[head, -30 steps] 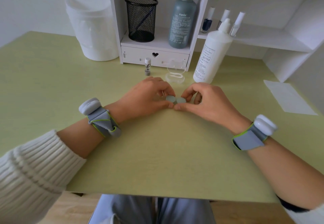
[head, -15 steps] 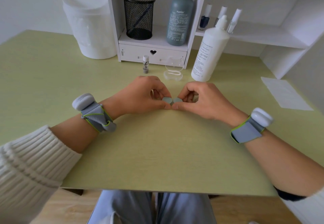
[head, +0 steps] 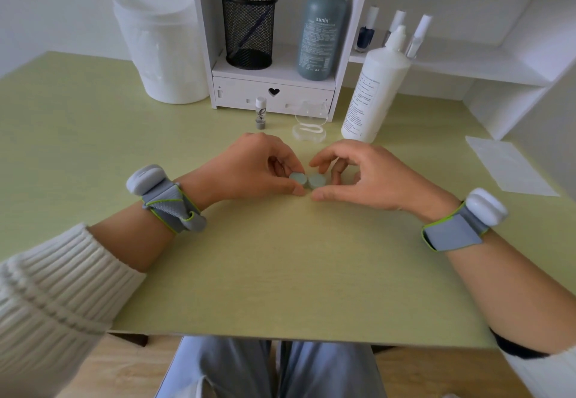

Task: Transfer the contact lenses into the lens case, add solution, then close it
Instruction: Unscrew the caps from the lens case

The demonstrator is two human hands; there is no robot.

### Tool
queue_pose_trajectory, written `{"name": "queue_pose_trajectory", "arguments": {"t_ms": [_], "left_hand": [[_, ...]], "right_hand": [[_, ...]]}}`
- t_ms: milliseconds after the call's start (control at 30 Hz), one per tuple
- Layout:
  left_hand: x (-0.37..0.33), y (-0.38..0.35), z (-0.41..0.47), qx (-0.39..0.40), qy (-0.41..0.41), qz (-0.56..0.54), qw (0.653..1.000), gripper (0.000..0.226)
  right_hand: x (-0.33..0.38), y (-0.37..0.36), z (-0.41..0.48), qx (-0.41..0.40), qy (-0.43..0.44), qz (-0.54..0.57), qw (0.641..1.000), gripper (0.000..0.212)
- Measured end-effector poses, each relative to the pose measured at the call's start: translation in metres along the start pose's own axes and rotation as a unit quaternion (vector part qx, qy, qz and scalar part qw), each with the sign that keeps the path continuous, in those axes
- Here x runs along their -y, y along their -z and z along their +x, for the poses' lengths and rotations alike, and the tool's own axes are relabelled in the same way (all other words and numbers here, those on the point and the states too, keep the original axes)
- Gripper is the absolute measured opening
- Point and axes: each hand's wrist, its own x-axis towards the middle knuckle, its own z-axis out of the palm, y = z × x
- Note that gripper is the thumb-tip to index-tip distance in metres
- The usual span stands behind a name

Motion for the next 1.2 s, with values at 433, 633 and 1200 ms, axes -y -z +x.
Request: {"name": "queue_pose_trajectory", "arguments": {"t_ms": [433, 633, 1200], "left_hand": [[0.0034, 0.0004, 0.0012, 0.006, -0.001, -0.01, 1.0, 0.021], [0.0035, 0.0001, 0.0011, 0.01, 0.0, -0.012, 1.0, 0.022], [0.0018, 0.0007, 0.0006, 0.01, 0.006, -0.012, 1.0, 0.022]], "right_hand": [[0.0026, -0.0082, 0.0007, -0.047, 0.006, -0.089, 0.995, 0.038], [0.0033, -0.006, -0.0008, -0.021, 0.02, -0.051, 0.998, 0.037], [0.0088, -0.0074, -0.004, -0.026, -0.012, -0.11, 0.994, 0.047]]}}
